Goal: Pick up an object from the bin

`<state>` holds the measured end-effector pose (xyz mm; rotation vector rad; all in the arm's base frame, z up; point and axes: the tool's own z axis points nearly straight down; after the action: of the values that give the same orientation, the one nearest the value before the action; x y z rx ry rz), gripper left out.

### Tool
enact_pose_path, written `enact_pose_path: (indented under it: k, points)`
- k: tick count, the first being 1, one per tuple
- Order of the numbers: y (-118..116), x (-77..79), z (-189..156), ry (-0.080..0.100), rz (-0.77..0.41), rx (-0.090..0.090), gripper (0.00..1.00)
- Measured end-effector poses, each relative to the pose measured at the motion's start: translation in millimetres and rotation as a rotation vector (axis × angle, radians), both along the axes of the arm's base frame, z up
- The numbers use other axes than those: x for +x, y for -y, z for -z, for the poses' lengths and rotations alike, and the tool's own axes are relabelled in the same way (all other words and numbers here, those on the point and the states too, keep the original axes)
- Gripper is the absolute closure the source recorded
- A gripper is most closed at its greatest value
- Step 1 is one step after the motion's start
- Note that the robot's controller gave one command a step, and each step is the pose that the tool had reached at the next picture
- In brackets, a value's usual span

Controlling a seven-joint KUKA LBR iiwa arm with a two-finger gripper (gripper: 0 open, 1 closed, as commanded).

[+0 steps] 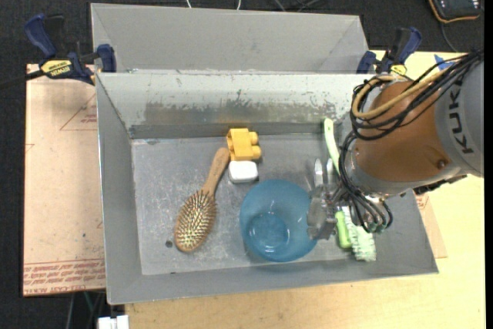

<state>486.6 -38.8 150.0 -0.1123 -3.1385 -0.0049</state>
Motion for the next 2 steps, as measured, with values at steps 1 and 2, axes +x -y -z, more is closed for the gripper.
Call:
enact_pose_path:
  k: [1, 2]
  points:
    - [0, 0.0, 0, 0.0, 0.0, 0.0, 1.0]
    - [35, 19.6, -32, 0.005, 0.241, -0.001, 1.0]
